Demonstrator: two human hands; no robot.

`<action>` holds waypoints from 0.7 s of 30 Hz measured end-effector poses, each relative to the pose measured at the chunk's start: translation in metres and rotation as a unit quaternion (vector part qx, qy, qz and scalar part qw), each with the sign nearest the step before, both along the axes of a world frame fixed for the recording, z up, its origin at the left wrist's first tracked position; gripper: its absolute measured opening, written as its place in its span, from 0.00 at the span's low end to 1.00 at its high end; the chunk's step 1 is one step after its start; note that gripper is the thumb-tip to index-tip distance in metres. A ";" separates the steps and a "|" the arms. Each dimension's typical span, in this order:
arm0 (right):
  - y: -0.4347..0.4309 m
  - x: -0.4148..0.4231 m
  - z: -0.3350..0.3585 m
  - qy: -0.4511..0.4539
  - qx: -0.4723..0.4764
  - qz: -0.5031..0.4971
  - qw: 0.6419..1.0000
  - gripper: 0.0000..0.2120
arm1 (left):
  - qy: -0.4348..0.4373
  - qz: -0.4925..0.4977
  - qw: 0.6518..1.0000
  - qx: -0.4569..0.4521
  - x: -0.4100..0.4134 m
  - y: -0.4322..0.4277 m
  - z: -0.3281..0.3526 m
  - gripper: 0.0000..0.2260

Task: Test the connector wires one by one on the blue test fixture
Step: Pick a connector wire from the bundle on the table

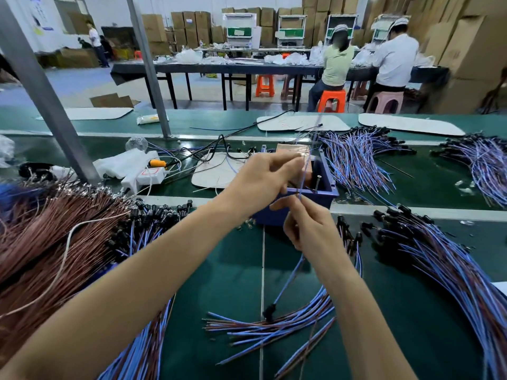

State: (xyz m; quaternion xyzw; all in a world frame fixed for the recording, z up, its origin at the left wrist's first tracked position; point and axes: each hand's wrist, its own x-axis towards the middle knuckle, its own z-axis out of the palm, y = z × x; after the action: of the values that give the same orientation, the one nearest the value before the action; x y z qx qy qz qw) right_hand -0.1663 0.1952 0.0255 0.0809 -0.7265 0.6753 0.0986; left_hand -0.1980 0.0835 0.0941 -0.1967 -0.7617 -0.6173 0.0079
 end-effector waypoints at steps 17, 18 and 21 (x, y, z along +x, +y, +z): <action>0.031 -0.002 -0.016 0.050 -0.077 0.037 0.995 0.18 | 0.007 -0.008 1.000 -0.005 0.005 -0.003 -0.067 0.06; 0.027 -0.002 -0.018 0.047 -0.098 0.015 0.994 0.15 | -0.011 -0.005 1.000 -0.007 0.006 -0.003 -0.074 0.06; 0.017 -0.004 -0.018 0.042 -0.101 -0.051 0.993 0.10 | -0.045 -0.005 0.999 -0.001 0.007 -0.003 -0.083 0.09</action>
State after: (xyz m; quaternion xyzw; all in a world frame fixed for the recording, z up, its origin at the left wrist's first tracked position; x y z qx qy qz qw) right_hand -0.1701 0.2120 0.0070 0.0615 -0.6529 0.7354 0.1706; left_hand -0.1911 0.0804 0.0116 -0.1731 -0.7606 -0.6251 -0.0295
